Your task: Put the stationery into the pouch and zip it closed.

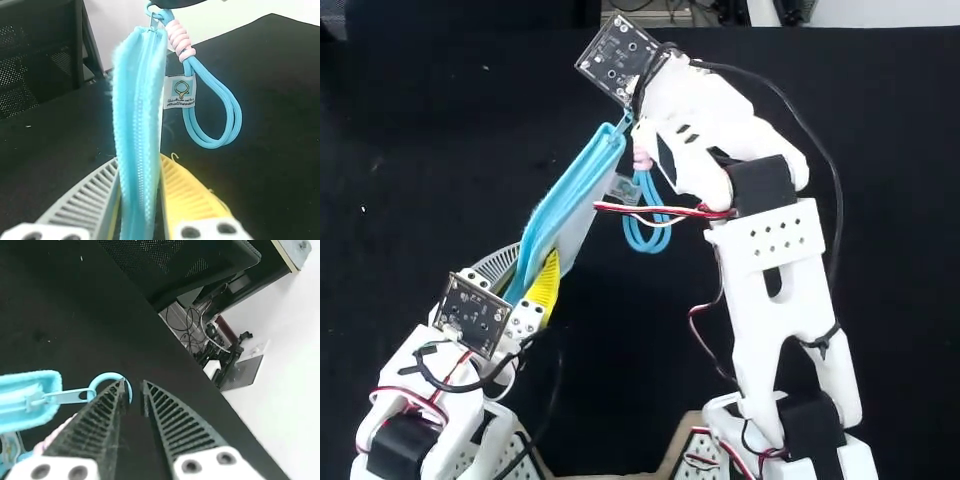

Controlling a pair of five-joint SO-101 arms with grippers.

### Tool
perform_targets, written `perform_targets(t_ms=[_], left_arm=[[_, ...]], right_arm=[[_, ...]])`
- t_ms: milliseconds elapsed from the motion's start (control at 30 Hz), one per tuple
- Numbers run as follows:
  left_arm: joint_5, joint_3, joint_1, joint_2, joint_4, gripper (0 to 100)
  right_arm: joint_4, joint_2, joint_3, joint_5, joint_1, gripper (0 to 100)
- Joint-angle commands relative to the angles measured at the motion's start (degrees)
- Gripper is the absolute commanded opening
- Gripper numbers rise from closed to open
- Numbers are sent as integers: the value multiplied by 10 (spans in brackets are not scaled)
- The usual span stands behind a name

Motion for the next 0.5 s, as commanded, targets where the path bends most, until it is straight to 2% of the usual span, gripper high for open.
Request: perform_targets(t_ms=[0,200,333,467], left_arm=[[-7,-15,0,-3,9,30],[-7,-14,0,-3,9,30],[-7,-13,0,-3,9,30],[-7,-13,0,-3,9,30]], right_arm=[[69,-19,-27,-23,13,36],[208,-43,-77,-99,-70,214],[268,-48,-127,-160,-104,200],[314,-48,-193,-228,-105,198]])
